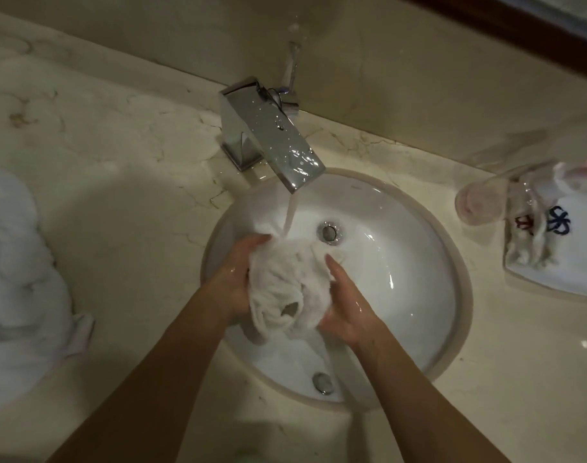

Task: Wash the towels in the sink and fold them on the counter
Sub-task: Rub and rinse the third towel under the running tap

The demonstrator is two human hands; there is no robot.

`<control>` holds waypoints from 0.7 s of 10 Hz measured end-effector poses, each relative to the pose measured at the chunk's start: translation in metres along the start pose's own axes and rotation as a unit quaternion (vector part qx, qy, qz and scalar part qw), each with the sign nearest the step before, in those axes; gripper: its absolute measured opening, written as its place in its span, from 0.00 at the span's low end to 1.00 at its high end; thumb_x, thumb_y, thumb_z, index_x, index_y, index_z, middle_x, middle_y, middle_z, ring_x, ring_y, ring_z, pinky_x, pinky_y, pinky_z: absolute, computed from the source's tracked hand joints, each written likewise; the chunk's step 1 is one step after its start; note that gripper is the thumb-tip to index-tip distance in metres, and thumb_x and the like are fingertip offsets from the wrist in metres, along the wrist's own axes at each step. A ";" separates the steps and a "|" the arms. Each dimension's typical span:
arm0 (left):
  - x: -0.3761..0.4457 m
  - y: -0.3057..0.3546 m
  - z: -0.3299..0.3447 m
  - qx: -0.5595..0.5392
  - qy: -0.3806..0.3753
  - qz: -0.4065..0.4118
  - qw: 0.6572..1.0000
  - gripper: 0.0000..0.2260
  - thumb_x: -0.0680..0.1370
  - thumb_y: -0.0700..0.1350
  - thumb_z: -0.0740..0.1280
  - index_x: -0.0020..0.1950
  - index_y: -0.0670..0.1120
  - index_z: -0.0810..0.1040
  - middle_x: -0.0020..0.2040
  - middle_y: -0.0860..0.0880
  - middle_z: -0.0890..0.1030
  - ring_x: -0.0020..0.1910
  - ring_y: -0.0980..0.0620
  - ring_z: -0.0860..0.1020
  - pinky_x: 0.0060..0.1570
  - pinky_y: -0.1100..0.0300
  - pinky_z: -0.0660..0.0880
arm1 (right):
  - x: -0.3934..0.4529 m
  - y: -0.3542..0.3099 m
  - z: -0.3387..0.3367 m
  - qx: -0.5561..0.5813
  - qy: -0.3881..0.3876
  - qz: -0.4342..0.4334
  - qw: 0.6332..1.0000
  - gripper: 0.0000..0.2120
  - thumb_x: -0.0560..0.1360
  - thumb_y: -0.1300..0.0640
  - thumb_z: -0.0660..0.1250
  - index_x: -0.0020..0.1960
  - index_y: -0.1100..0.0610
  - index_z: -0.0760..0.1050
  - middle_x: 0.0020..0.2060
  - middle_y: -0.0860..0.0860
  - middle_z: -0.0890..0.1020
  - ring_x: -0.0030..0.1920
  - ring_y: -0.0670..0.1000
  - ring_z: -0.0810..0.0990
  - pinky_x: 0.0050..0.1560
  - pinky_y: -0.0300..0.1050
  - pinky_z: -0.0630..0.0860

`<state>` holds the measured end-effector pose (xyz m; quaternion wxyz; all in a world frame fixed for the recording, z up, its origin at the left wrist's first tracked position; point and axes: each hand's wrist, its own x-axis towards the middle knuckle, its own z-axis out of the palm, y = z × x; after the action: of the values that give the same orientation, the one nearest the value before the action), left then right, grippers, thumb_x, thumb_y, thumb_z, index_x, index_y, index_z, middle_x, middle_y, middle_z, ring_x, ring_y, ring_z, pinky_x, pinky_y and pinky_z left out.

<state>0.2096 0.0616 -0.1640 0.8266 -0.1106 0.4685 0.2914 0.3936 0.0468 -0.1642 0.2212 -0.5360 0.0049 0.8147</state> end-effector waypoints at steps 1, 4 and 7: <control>0.008 0.005 0.019 0.113 0.043 0.049 0.991 0.27 0.79 0.59 0.64 0.68 0.39 0.76 0.62 0.41 0.80 0.63 0.42 0.78 0.68 0.49 0.70 | 0.000 -0.018 0.037 -0.135 0.104 -0.144 0.975 0.16 0.82 0.50 0.64 0.57 0.63 0.81 0.49 0.58 0.86 0.51 0.56 0.86 0.52 0.48 0.83; 0.015 0.028 0.060 0.445 0.206 0.289 0.822 0.23 0.86 0.52 0.50 0.50 0.40 0.80 0.44 0.45 0.82 0.46 0.49 0.79 0.47 0.60 0.72 | 0.024 -0.067 0.095 -0.450 0.263 -0.360 0.774 0.25 0.84 0.43 0.53 0.34 0.56 0.69 0.35 0.54 0.77 0.42 0.57 0.75 0.44 0.50 0.69; 0.012 0.024 0.056 0.429 0.200 0.242 0.847 0.26 0.86 0.56 0.48 0.66 0.41 0.76 0.59 0.42 0.79 0.60 0.45 0.77 0.54 0.58 0.72 | 0.045 -0.065 0.096 -0.455 0.279 -0.326 0.780 0.20 0.79 0.46 0.55 0.40 0.59 0.75 0.39 0.58 0.79 0.44 0.59 0.77 0.42 0.48 0.66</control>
<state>0.2397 0.1109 -0.1422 0.5831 0.3157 0.7142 0.2239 0.3192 0.1444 -0.1481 0.1928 -0.7478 -0.4798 0.4164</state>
